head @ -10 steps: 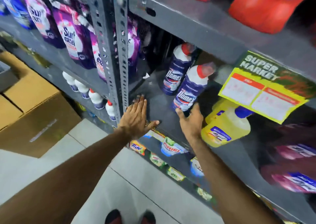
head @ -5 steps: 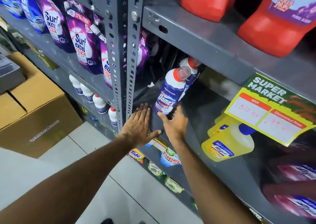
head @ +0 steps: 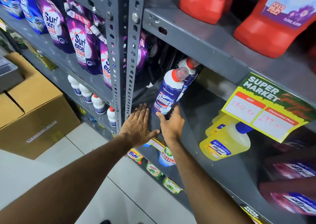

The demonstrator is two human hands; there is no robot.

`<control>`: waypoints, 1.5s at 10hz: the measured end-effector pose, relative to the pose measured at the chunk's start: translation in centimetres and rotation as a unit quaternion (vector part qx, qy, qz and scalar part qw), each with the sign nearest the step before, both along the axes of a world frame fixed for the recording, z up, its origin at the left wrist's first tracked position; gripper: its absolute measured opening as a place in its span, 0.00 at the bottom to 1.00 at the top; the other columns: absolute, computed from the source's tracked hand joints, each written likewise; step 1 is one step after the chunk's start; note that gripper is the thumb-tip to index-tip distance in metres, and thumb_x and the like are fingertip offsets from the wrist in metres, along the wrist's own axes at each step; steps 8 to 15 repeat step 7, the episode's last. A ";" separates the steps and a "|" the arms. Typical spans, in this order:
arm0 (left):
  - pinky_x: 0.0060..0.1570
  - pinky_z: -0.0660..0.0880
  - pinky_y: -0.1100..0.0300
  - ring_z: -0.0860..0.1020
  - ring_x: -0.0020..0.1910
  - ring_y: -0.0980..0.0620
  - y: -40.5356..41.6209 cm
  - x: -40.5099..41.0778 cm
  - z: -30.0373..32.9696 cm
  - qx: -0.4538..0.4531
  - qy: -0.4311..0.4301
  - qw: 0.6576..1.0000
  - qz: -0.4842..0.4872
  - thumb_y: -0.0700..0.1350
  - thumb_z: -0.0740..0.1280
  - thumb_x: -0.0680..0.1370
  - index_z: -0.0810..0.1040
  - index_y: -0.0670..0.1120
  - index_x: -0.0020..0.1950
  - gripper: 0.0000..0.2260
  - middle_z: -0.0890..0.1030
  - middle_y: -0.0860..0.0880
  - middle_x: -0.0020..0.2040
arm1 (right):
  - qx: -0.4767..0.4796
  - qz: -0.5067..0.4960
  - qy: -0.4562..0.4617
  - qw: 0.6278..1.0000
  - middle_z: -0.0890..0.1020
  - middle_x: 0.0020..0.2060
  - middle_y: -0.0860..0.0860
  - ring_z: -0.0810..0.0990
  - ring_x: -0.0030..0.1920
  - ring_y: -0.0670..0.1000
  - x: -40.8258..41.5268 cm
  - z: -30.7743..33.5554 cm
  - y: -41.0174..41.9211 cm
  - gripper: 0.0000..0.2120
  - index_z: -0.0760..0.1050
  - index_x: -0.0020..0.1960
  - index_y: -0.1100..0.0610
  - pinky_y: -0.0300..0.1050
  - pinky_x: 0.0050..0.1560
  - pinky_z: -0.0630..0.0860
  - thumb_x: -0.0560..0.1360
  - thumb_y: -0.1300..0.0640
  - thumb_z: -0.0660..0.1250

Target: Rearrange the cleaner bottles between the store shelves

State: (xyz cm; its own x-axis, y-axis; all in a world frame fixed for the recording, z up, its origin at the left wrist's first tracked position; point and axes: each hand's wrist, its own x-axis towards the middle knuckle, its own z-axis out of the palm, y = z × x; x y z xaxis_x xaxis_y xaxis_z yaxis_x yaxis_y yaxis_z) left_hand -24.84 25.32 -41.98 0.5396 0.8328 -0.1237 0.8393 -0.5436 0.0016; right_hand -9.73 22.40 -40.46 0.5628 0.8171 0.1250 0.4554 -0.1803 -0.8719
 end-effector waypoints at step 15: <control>0.85 0.41 0.46 0.38 0.85 0.42 -1.5 -0.3 1.6 -0.025 -0.015 0.999 -0.032 0.72 0.37 0.82 0.35 0.38 0.83 0.45 0.37 0.37 0.85 | -0.036 0.015 -0.029 0.999 0.78 0.75 0.56 0.80 0.71 0.56 -0.6 1.3 -2.9 0.36 0.63 0.81 0.57 0.45 0.64 0.77 0.79 0.49 0.75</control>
